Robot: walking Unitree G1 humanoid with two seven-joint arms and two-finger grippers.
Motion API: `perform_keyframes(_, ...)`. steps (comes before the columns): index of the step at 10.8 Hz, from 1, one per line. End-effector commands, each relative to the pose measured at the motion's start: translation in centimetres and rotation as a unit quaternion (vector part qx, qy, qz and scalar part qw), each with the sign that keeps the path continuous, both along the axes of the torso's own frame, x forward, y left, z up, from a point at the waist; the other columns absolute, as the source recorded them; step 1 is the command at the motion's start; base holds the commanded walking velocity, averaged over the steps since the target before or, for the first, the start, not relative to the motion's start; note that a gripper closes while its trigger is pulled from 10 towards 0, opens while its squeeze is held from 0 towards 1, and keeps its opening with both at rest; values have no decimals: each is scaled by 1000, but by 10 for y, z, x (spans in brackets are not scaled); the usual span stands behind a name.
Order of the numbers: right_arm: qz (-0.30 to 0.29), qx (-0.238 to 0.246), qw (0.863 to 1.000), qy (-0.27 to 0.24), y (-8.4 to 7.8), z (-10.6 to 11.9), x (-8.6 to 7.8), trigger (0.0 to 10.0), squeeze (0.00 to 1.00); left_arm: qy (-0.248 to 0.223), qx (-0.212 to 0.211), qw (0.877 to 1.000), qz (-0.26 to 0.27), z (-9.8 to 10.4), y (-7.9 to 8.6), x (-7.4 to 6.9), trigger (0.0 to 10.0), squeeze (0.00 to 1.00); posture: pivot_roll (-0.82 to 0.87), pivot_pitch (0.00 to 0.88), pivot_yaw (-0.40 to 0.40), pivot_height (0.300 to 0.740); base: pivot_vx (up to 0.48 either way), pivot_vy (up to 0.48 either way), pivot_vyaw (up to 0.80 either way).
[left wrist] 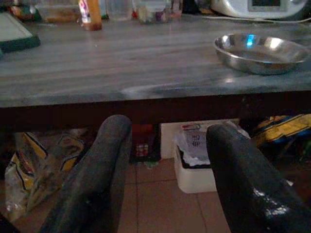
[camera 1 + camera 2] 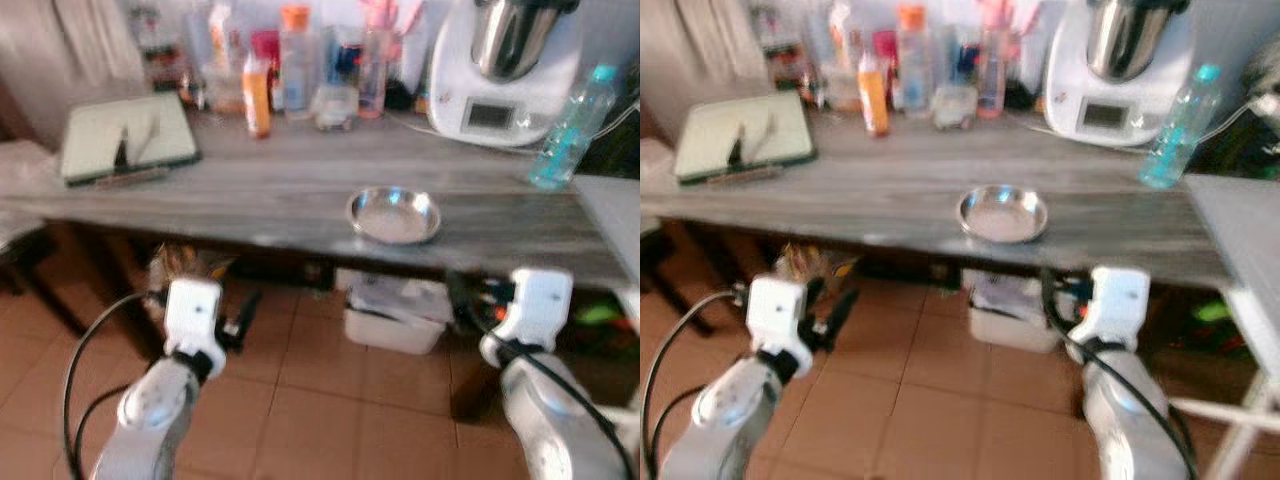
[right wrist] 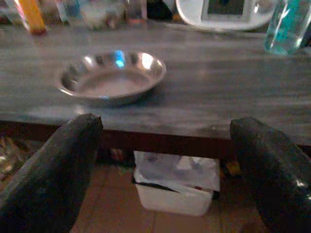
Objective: Setting the table
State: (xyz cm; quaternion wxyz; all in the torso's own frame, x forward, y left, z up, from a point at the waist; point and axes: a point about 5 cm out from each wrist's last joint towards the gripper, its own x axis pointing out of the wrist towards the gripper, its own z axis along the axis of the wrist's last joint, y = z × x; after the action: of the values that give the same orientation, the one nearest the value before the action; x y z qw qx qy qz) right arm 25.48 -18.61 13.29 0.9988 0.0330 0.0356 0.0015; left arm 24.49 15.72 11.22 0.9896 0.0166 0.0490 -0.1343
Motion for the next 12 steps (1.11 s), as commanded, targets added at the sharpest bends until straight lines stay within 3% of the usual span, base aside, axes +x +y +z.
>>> perform_keyframes(1,-6,-4,1000,0,-4,1,1,10000,0,1,2,1000,-3,0,-2,-1,10000,0,41,21,1,740,-274,0,0)
perform_keyframes(12,0,-8,1000,0,-2,0,2,10000,0,0,10,1000,-4,-2,-3,-1,10000,0,42,18,1,740,-275,0,0)
